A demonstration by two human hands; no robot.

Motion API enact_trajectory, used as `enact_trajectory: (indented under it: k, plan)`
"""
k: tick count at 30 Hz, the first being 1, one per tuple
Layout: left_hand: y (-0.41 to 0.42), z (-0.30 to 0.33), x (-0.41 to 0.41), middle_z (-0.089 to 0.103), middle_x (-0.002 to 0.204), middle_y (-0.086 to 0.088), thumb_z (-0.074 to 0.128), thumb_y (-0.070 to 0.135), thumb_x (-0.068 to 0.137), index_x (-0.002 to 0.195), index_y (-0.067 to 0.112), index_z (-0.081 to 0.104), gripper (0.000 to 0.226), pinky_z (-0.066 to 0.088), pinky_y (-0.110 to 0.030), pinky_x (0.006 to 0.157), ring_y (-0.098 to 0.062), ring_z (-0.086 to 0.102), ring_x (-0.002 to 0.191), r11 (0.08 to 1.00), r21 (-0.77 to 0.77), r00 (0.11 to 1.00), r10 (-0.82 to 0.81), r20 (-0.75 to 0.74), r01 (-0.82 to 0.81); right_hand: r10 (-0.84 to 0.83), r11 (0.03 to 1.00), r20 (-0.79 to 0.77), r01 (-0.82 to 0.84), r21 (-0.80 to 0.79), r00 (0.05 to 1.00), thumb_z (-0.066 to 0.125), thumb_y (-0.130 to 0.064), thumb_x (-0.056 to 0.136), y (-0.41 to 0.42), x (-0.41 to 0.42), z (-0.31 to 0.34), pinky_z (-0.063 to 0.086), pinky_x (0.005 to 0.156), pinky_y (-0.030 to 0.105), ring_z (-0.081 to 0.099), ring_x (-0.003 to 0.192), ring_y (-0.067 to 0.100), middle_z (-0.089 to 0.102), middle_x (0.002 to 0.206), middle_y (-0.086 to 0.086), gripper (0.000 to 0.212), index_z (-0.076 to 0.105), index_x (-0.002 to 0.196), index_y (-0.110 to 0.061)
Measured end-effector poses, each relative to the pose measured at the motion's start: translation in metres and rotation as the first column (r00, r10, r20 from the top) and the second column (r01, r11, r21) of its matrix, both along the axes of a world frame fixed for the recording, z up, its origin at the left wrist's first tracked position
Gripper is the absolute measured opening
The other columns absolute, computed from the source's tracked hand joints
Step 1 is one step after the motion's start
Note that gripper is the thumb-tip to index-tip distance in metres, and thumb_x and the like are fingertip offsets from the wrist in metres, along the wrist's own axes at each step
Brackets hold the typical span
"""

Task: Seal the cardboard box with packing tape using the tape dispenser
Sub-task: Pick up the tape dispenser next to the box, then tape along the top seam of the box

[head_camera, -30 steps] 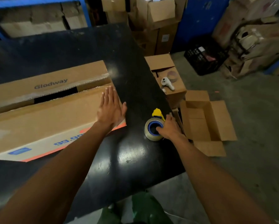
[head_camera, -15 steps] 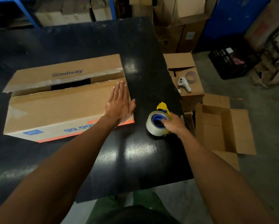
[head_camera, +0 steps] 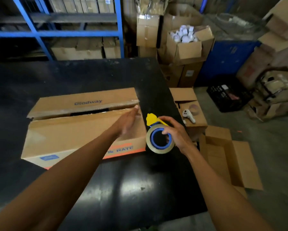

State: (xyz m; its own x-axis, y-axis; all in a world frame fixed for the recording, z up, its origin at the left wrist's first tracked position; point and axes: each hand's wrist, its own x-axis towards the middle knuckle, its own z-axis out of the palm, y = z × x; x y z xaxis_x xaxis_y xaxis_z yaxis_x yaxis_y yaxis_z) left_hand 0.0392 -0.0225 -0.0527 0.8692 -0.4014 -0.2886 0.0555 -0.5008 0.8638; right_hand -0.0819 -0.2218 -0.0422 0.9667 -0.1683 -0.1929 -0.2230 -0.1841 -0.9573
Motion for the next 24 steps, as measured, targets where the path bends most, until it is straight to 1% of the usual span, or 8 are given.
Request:
enact_trajectory:
  k: [3,5,8,12,15,18,21,24]
  plan:
    - [0.025,0.028,0.012,0.070,0.113,-0.020,0.021,0.057,0.104,0.111,0.002,0.068,0.073,0.048,-0.035,0.088,-0.024,0.064,0.096,0.961,-0.199,0.941,0.125,-0.315,-0.194,0.085,0.988,0.134,-0.067,-0.139,0.987,0.065,-0.014,0.070,0.026,0.007,0.020,0.052,0.078,0.021,0.064,0.094,0.007,0.068,0.107,-0.012,0.055,0.066,0.119,-0.039]
    - [0.050,0.044,0.012,0.072,0.098,-0.024,0.021,0.058,0.103,0.105,-0.001,0.069,0.076,0.053,-0.037,0.086,-0.029,0.067,0.086,0.936,-0.250,0.881,0.110,-0.459,-0.248,0.114,0.963,0.210,-0.056,-0.264,0.971,0.067,-0.017,0.072,0.048,0.014,0.027,0.053,0.076,0.025,0.064,0.089,0.009,0.066,0.107,-0.008,0.059,0.063,0.125,-0.044]
    - [0.086,0.062,0.010,0.073,0.092,-0.021,0.027,0.058,0.102,0.105,0.000,0.068,0.071,0.054,-0.043,0.092,-0.031,0.070,0.086,0.895,-0.336,0.858,0.090,-0.505,-0.292,0.219,0.851,0.329,-0.015,-0.525,0.919,0.065,-0.034,0.072,0.080,0.029,0.030,0.051,0.068,0.033,0.058,0.077,0.014,0.057,0.095,-0.002,0.062,0.056,0.131,-0.049]
    - [0.133,0.077,0.009,0.072,0.093,-0.019,0.035,0.054,0.102,0.115,-0.003,0.066,0.067,0.058,-0.035,0.071,-0.027,0.070,0.075,0.815,-0.431,0.856,0.145,-0.496,-0.387,0.402,0.676,0.405,0.032,-0.736,0.822,0.072,-0.041,0.072,0.121,0.049,0.034,0.054,0.066,0.035,0.059,0.089,0.016,0.056,0.108,-0.003,0.068,0.051,0.136,-0.048]
    - [0.171,0.085,0.005,0.075,0.086,-0.013,0.042,0.051,0.102,0.108,0.001,0.070,0.058,0.059,-0.034,0.069,-0.023,0.072,0.072,0.772,-0.476,0.854,0.163,-0.493,-0.422,0.461,0.632,0.452,0.074,-0.771,0.764,0.080,-0.037,0.070,0.149,0.060,0.037,0.053,0.068,0.028,0.059,0.092,0.016,0.056,0.109,-0.002,0.074,0.050,0.137,-0.049]
    - [0.200,0.092,0.005,0.076,0.080,-0.008,0.055,0.042,0.098,0.096,0.008,0.070,0.037,0.061,-0.034,0.072,-0.019,0.073,0.071,0.737,-0.499,0.839,0.169,-0.518,-0.456,0.459,0.690,0.518,0.077,-0.720,0.722,0.076,-0.038,0.072,0.179,0.067,0.045,0.047,0.065,0.019,0.054,0.087,0.005,0.051,0.104,-0.008,0.067,0.055,0.136,-0.042]
    - [0.219,0.099,0.013,0.076,0.085,-0.006,0.063,0.026,0.096,0.097,0.010,0.070,0.018,0.063,-0.030,0.068,-0.016,0.074,0.071,0.708,-0.502,0.825,0.205,-0.528,-0.497,0.431,0.746,0.580,0.089,-0.660,0.691,0.067,-0.042,0.074,0.206,0.073,0.060,0.045,0.059,0.021,0.052,0.076,0.010,0.052,0.093,-0.003,0.058,0.062,0.131,-0.033]
    - [0.237,0.103,0.022,0.077,0.081,-0.008,0.062,0.011,0.095,0.097,0.005,0.073,0.012,0.063,-0.031,0.070,-0.016,0.074,0.070,0.712,-0.481,0.824,0.249,-0.509,-0.512,0.448,0.755,0.586,0.066,-0.652,0.676,0.065,-0.040,0.074,0.225,0.084,0.072,0.048,0.066,0.024,0.055,0.082,0.010,0.055,0.100,-0.004,0.058,0.061,0.132,-0.035]
